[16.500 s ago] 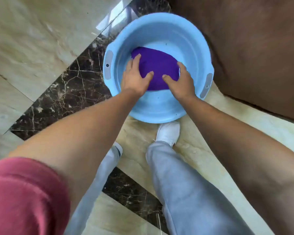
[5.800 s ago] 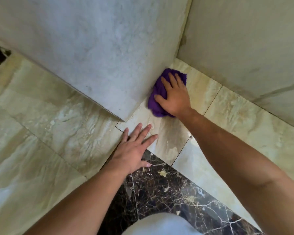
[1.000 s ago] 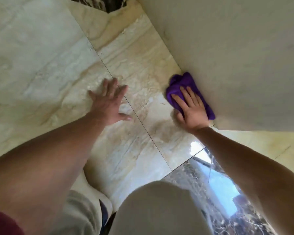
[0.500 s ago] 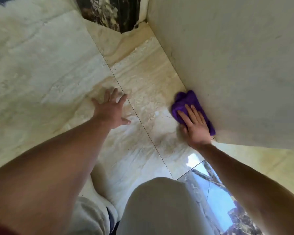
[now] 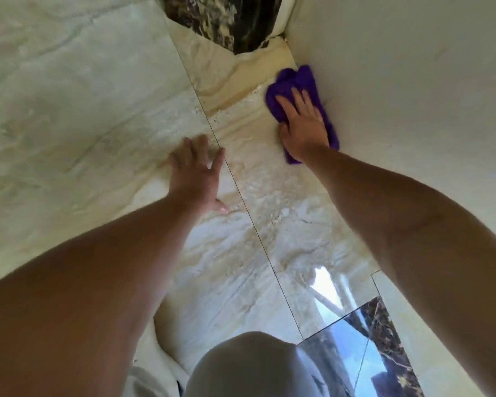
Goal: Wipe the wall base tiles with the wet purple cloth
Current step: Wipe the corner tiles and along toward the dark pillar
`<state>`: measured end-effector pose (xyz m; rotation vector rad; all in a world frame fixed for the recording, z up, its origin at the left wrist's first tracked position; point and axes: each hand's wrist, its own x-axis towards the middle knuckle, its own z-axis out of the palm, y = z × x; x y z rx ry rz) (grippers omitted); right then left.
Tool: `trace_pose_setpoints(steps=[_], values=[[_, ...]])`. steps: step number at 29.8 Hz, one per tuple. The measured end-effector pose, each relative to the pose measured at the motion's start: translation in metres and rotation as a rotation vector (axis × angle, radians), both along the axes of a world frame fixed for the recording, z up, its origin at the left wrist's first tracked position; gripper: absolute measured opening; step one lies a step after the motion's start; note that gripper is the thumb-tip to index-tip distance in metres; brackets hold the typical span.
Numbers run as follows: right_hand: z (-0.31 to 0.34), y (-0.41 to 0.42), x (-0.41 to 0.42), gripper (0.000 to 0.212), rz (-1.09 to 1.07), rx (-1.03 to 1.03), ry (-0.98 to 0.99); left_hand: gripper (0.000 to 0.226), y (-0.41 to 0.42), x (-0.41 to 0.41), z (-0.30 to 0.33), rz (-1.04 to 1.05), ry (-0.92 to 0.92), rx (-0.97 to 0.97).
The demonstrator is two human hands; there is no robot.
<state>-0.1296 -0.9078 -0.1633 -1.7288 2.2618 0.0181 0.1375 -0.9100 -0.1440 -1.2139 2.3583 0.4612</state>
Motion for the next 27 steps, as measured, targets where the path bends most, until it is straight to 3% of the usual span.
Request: trace_pose_setpoints(steps=[2,5,8,10,13,17,20,27], values=[[0.004,0.005,0.011,0.063,-0.018,0.058,-0.001,0.137,-0.002,0.003,0.003,0.031,0.003,0.025],[0.019,0.08,0.018,0.063,-0.102,0.183,-0.04,0.128,-0.01,0.007,0.013,0.044,0.022,0.084],[0.041,0.141,0.009,0.07,-0.075,0.282,-0.052,0.104,-0.024,0.0,0.028,-0.041,0.038,-0.011],[0.043,0.142,0.001,0.067,-0.082,0.257,-0.032,0.108,-0.041,-0.003,0.034,-0.072,0.072,-0.071],[0.027,0.105,0.017,0.06,-0.115,0.096,-0.042,0.125,-0.082,0.005,0.027,-0.021,0.049,-0.037],[0.002,0.019,0.002,0.053,-0.043,-0.145,0.01,0.125,-0.122,0.011,0.001,0.073,0.045,-0.039],[-0.007,-0.033,-0.009,0.052,0.079,-0.162,0.025,0.126,-0.122,0.01,-0.004,0.068,0.019,0.019],[-0.007,-0.092,-0.009,0.054,0.057,-0.128,-0.06,0.126,-0.119,0.008,-0.002,0.104,-0.015,0.086]])
